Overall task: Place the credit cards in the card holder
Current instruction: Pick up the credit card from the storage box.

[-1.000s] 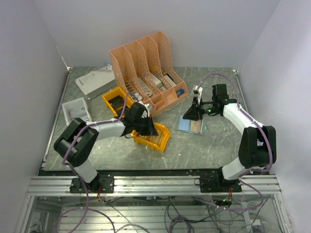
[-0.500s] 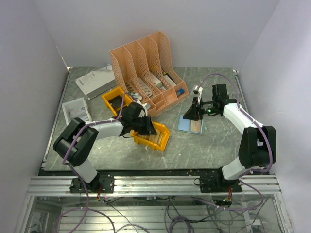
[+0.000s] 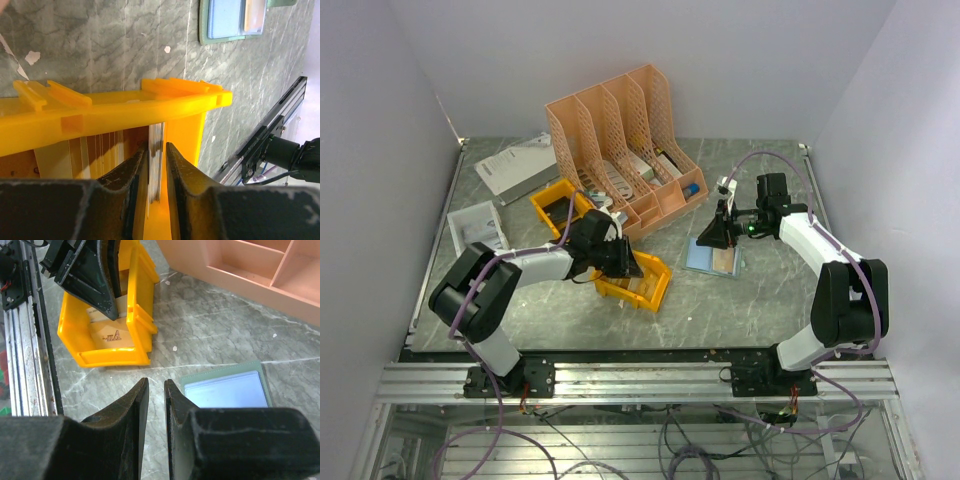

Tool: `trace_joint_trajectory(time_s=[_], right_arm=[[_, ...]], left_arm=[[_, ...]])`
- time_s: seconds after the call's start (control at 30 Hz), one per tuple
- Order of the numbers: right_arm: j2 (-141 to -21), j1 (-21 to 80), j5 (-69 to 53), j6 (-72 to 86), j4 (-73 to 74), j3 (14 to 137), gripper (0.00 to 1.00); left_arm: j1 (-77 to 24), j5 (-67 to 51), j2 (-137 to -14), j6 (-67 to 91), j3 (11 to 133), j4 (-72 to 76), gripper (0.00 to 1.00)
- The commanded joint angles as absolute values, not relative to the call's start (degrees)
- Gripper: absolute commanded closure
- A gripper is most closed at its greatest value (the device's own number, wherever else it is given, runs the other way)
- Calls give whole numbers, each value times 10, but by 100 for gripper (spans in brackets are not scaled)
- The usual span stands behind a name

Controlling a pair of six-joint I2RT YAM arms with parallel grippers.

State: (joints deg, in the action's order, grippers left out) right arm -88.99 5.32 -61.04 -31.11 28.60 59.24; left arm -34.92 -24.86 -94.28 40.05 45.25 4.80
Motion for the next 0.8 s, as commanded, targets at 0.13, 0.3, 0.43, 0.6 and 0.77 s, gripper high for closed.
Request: trace_joint_trajectory(time_s=[0.13, 0.3, 0.43, 0.6, 0.77], right_arm=[[-893, 55, -613, -320, 293, 609, 80], [-893, 55, -614, -322, 294, 609, 80], [-893, 55, -614, -322, 295, 609, 80], [-893, 55, -616, -323, 296, 609, 80], [-894, 55, -617, -324, 297, 609, 80]], left_arm=[[-340, -249, -919, 385, 455, 33, 76], [-339, -241, -912, 382, 457, 21, 84], [-339, -228, -906, 376, 462, 8, 90], [-339, -185, -875, 357, 471, -38, 92], [-339, -133, -832, 339, 474, -84, 93]])
